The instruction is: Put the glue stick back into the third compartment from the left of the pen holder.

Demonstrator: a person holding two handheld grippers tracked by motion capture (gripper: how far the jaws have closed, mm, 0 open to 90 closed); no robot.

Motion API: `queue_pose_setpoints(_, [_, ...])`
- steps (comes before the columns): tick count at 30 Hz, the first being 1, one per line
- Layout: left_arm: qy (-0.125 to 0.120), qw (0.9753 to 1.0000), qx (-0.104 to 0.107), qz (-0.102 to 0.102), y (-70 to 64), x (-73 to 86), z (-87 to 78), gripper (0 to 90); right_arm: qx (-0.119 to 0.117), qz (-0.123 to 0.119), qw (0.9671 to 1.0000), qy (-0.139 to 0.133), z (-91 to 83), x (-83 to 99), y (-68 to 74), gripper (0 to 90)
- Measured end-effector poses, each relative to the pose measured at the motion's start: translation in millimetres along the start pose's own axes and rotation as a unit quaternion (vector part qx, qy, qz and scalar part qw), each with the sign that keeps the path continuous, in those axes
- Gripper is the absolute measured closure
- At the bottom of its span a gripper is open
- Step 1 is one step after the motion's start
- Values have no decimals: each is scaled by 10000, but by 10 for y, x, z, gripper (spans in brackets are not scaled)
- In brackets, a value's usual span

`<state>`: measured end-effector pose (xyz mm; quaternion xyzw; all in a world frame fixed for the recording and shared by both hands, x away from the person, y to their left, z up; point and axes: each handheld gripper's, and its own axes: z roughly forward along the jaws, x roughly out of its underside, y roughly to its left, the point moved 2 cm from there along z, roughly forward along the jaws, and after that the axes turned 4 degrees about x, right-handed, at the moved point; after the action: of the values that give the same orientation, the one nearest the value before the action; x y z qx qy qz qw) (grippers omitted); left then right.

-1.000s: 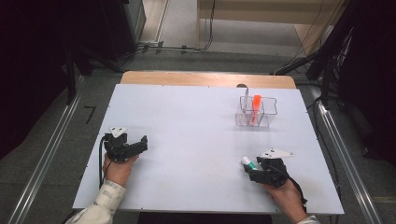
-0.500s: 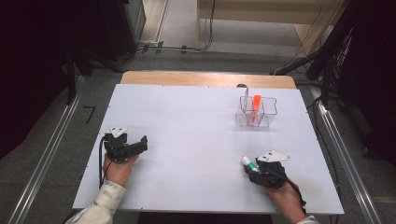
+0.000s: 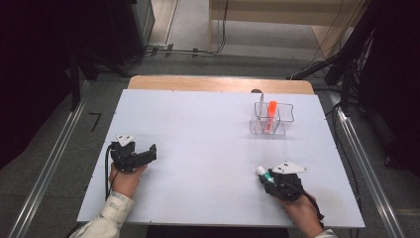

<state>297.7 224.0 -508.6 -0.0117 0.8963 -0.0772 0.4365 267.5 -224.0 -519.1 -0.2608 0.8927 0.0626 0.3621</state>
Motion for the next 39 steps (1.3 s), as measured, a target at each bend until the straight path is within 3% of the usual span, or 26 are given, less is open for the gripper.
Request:
queue_pose_setpoints(9, [2,10000,1,2,0,0,0,89,-42,31,10000,-5,1,-3,-14,621])
queue_pose_setpoints(30, [2,10000,11,-3,-3,-2,5,89,-232,169,9993,248,-3,-70,-73,629])
queue_pose_setpoints(39, [7,10000,50,13,-23,-2,4,89,-186,326,9993,13,-57,-113,-128,631])
